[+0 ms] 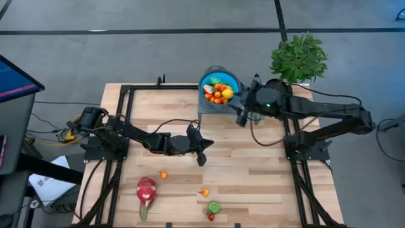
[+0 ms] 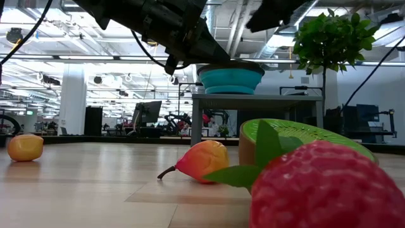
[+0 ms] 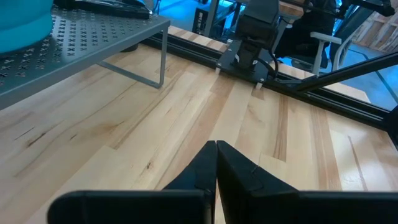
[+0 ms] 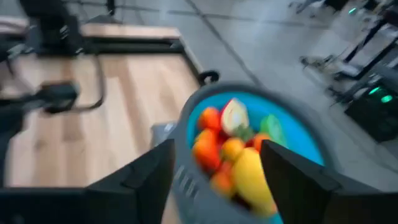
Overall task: Pick & Place Fruit
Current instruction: Put the right yellow pear into the strainer bowl
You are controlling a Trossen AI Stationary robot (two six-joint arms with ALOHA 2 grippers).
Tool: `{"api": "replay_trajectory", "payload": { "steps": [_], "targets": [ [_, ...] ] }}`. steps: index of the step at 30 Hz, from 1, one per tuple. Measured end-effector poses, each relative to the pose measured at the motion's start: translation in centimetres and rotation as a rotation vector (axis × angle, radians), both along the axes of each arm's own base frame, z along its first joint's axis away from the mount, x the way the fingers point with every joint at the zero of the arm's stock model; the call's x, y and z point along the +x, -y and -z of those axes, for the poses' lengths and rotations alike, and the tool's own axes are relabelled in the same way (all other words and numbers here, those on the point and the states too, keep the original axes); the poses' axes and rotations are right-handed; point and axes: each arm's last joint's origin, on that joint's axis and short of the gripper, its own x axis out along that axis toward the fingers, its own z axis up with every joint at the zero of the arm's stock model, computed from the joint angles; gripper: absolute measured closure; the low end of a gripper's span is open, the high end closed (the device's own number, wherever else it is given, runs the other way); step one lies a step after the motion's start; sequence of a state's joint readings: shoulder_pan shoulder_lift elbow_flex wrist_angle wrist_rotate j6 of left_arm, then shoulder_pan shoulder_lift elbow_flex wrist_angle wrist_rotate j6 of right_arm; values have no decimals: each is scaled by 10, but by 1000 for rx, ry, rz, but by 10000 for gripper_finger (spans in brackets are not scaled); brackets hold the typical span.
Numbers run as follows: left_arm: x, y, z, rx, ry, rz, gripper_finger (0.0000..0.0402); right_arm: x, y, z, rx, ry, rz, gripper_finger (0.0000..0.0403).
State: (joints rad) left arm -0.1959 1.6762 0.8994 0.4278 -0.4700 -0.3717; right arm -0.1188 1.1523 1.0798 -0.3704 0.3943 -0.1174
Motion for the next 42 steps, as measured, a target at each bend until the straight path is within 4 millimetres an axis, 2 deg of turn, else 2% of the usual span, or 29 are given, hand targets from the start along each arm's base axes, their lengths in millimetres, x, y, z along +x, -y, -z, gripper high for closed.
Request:
{"api": "replay_trajectory", "payload": {
  "steps": [9, 16, 22, 29, 34, 42],
  "targets": [
    [0, 0, 0, 0, 0, 0, 399, -42, -36, 5, 152, -160, -63, 282],
    [0, 1, 0, 0, 0, 3, 399, -67, -69, 21, 298, -170, -131, 340],
    [-1, 8, 0, -5, 0, 35, 399, -85, -93, 56, 406, -113, -174, 365],
    [-2, 17, 0, -23, -1, 99, 399, -93, -118, 96, 454, 30, -251, 385],
    [-4, 26, -1, -25, 7, 126, 399, -99, -135, 113, 453, 156, -293, 396],
    [-8, 50, -9, -45, 92, 196, 399, -114, -147, 129, 395, 295, -203, 400]
  ]
}}
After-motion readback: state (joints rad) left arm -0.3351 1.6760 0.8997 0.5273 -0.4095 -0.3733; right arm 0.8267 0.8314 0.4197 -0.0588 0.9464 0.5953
